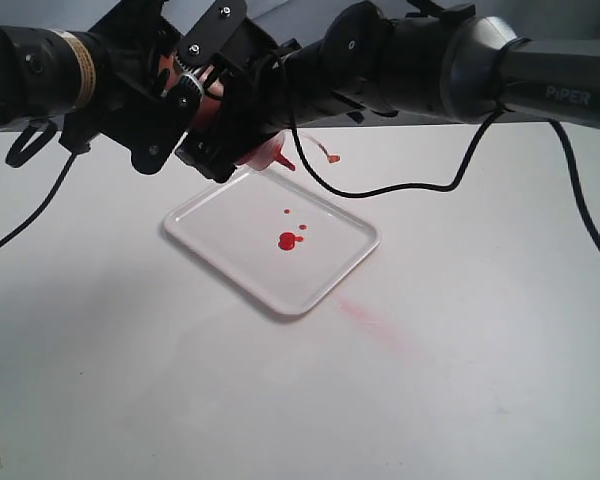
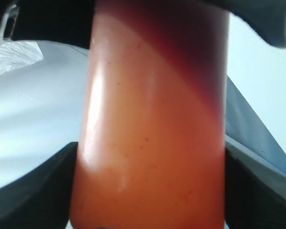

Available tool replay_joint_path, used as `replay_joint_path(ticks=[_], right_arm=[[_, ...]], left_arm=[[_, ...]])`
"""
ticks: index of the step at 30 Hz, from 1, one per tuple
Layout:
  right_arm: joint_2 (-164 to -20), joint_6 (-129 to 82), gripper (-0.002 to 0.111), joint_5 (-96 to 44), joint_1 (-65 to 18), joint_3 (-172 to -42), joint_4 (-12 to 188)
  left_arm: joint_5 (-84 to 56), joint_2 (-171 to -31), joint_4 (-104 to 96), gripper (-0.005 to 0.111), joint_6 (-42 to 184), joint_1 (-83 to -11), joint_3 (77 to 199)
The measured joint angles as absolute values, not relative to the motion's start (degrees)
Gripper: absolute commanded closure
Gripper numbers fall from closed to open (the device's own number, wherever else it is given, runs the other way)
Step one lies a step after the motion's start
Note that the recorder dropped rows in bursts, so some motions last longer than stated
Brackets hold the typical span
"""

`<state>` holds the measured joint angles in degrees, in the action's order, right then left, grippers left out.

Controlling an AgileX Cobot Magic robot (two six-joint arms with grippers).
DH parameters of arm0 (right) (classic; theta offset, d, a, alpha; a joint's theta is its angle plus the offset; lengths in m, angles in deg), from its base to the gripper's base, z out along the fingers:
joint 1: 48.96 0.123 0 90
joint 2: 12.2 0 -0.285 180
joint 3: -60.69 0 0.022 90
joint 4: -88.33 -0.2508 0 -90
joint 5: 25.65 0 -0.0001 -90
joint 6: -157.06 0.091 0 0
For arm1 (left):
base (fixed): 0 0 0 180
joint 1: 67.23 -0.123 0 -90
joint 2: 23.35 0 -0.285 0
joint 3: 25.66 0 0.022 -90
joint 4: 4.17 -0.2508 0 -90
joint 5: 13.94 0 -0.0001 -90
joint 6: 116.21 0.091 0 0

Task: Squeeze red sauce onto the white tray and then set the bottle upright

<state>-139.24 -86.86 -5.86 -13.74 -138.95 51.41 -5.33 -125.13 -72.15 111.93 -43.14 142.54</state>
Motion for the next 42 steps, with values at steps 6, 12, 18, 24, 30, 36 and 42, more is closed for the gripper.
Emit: replay_joint_path(ticks=[6,12,18,24,30,36,42], right_arm=[[-139.1,-85.9,0.003,-4.1,-14.3,-139.0,51.6],[-137.4,-84.5,0.003,0.2,-15.7,-139.0,52.0],[-136.2,-84.3,0.004,3.5,-16.6,-139.0,52.1],[-135.5,-84.2,0.011,8.5,-16.6,-139.0,52.4],[-133.4,-81.8,0.018,9.3,-17.6,-139.0,55.2],[-130.5,-75.0,0.047,10.8,-22.3,-139.0,59.3],[-129.1,-73.9,0.081,13.1,-28.0,-138.0,57.9]], left_arm=[[-3.8,-125.1,-70.5,0.107,111.9,-43.1,142.5],[0.6,-125.1,-68.1,0.107,111.6,-43.3,142.5],[0.8,-125.1,-66.6,0.107,111.4,-43.4,142.5],[0.8,-125.1,-66.4,0.107,111.2,-43.4,142.5],[0.9,-125.1,-65.9,0.107,111.2,-43.4,142.5],[0.9,-125.1,-65.4,0.107,111.2,-43.4,142.5],[1.0,-125.1,-62.8,0.107,111.2,-43.4,142.5]])
